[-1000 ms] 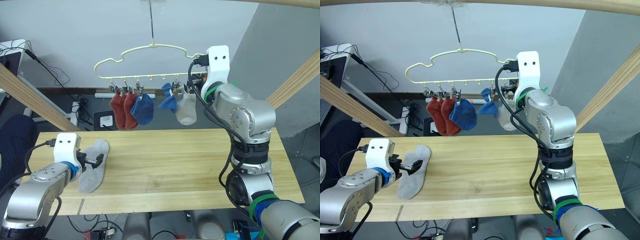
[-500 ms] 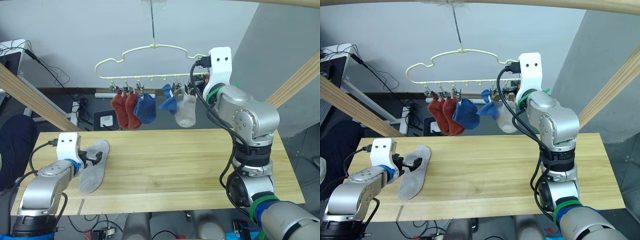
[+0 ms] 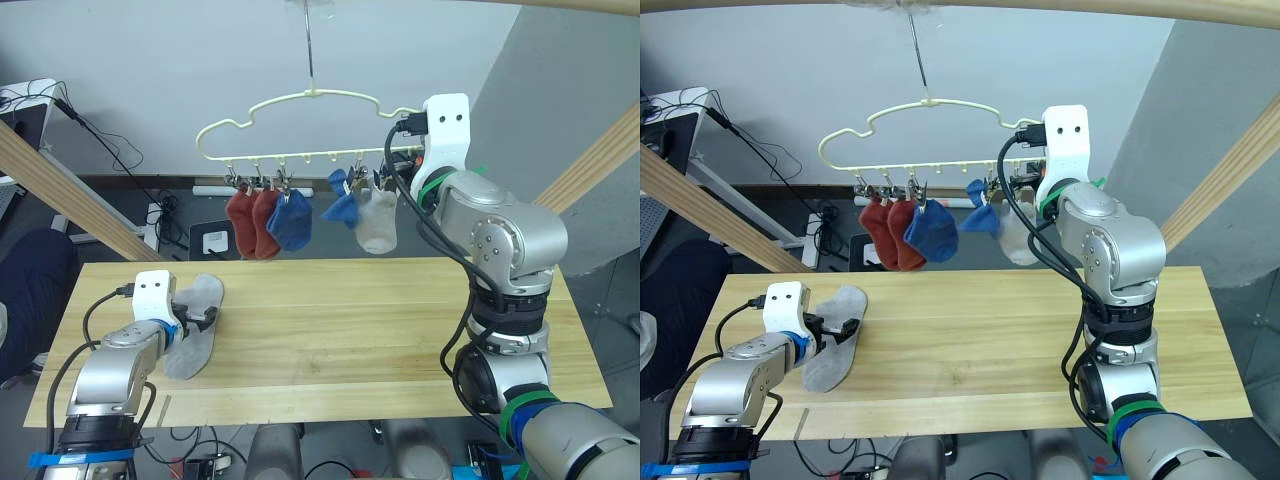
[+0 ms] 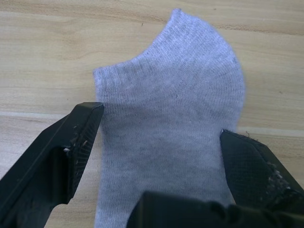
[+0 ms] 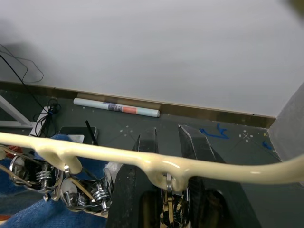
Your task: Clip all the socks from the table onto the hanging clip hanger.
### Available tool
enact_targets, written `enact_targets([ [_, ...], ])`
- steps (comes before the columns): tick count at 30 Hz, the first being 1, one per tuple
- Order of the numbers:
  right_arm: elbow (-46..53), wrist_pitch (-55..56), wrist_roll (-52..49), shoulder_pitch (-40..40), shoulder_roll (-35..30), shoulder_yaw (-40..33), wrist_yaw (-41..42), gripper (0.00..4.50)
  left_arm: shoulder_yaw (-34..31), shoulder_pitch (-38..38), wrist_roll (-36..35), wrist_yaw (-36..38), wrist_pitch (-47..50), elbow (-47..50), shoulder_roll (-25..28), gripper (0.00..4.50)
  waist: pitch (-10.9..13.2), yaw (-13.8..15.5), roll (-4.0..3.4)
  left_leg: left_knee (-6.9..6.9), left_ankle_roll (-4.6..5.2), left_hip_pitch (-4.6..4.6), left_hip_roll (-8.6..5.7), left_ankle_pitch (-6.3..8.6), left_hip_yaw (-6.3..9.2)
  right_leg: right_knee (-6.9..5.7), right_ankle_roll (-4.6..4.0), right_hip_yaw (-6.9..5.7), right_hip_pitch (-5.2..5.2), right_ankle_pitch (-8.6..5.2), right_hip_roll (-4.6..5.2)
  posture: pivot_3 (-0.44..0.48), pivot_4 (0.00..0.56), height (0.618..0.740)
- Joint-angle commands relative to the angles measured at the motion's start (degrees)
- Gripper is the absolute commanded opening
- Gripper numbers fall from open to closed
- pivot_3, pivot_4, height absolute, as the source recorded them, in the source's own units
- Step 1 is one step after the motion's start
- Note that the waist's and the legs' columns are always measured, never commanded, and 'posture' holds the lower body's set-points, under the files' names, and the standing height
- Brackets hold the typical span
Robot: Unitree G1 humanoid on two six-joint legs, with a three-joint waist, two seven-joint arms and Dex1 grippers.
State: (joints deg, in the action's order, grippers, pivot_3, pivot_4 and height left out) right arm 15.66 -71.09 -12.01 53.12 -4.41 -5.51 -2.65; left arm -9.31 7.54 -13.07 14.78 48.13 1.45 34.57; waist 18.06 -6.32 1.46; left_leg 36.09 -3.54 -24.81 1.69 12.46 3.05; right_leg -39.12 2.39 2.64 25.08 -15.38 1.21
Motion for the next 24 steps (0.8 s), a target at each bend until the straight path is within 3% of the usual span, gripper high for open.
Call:
enact_targets([
  [1, 3.11, -0.52, 0.39, 0.13, -0.08, -0.69, -0.45, 0.57, 1.68, -2.17, 1.46, 0.82, 0.81, -2.06, -0.68, 4.48, 0.02, -0.01, -0.03, 0.00, 0.00, 0.00, 0.00, 0.00, 0.00, 0.00, 0.00, 0.00, 0.00, 0.00, 0.00, -0.195, 0.370, 0.740],
  [4, 3.40, -0.94, 0.37, 0.11, 0.00, -0.85, -0.52, 0.57, 1.66, -2.93, 1.80, 1.28, 0.57, -1.65, -0.66, 4.48, 0.06, -0.04, -0.11, 0.00, 0.00, 0.01, 0.00, 0.00, -0.01, 0.00, 0.00, 0.01, 0.00, 0.00, 0.00, -0.190, 0.371, 0.740],
  [18, 3.18, -0.78, 0.26, -0.04, 0.04, -0.93, -0.24, 0.57, 1.43, -4.66, 2.32, 1.86, 0.80, -0.81, -0.33, 0.17, 0.09, -0.35, -0.15, -0.02, 0.00, 0.03, 0.03, 0.00, -0.01, 0.01, 0.00, 0.02, 0.00, 0.00, -0.03, -0.185, 0.368, 0.740],
  [21, 3.22, -0.78, 0.24, -0.16, -0.01, -0.87, -0.17, 0.57, 1.82, -5.62, 2.25, 2.42, 0.74, 1.12, -0.45, 0.04, 0.09, -0.35, -0.15, -0.02, 0.00, 0.03, 0.02, 0.00, -0.03, 0.02, 0.00, 0.03, 0.00, 0.00, -0.03, -0.188, 0.368, 0.740],
  [24, 3.26, -0.77, 0.26, -0.29, 0.05, -0.77, -0.17, 0.57, 0.99, -6.23, 2.47, 2.44, 0.09, 3.45, -0.03, 0.68, 0.09, -0.32, -0.15, -0.04, 0.00, 0.02, 0.03, 0.00, -0.03, 0.04, 0.00, 0.03, 0.01, 0.00, -0.02, -0.187, 0.367, 0.740],
])
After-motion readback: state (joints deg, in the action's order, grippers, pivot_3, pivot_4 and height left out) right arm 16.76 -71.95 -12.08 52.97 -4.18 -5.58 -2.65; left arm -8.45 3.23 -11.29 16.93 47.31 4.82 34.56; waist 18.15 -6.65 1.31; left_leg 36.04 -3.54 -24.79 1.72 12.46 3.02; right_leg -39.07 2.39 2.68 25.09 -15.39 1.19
